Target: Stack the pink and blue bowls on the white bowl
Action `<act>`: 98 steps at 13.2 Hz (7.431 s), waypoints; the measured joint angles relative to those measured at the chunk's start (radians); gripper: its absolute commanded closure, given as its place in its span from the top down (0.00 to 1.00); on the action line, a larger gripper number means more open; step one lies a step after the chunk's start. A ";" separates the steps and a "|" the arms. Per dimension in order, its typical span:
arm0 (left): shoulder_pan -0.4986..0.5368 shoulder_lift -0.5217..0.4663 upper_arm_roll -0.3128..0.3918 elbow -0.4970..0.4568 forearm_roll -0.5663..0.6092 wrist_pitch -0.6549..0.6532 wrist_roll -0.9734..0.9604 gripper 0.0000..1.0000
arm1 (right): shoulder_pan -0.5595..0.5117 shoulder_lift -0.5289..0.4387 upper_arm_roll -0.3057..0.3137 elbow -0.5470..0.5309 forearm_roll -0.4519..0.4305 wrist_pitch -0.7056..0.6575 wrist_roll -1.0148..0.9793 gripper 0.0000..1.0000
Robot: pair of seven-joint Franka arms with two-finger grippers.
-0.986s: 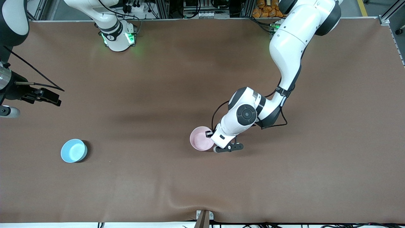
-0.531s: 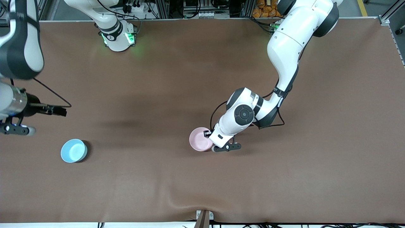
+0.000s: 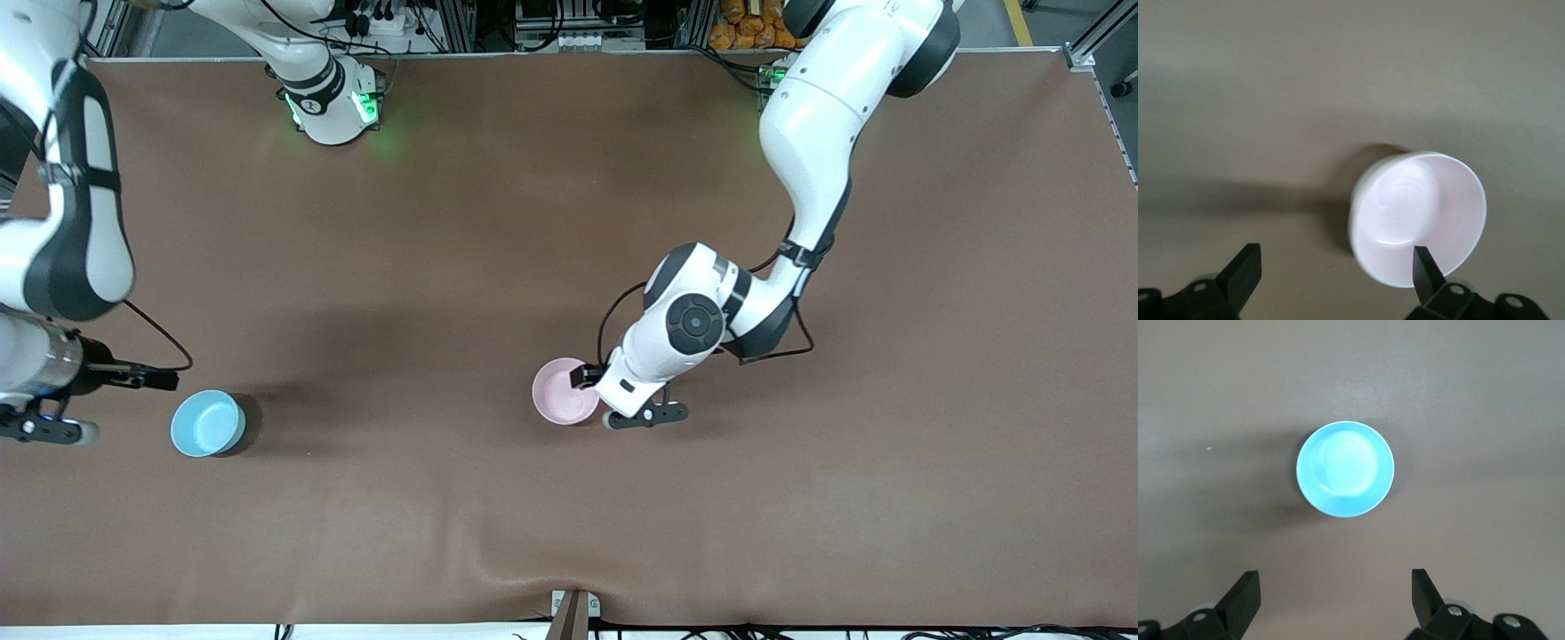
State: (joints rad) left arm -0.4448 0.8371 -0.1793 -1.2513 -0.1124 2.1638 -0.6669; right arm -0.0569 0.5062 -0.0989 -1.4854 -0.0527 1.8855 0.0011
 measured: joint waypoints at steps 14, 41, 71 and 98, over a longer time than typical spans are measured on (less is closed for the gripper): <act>0.276 -0.523 0.039 -0.110 0.185 -0.489 0.106 1.00 | -0.098 0.234 -0.001 0.011 0.008 0.255 -0.242 1.00; 0.524 -0.843 0.037 -0.432 0.025 -0.478 0.431 1.00 | -0.098 0.254 0.196 0.178 0.174 0.190 -0.184 0.00; 0.361 -0.839 0.192 -0.396 0.025 -0.496 0.437 1.00 | 0.501 0.243 0.286 0.104 0.113 0.343 1.150 0.00; 0.365 -0.849 0.183 -0.308 0.106 -0.656 0.515 1.00 | 0.314 0.117 0.266 0.070 0.108 0.285 0.775 1.00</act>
State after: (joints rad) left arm -0.0796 -0.0121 0.0038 -1.5588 -0.0062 1.5078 -0.1523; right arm 0.2570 0.6228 0.1675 -1.4158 0.0549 2.1708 0.7761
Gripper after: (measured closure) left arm 0.000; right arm 0.000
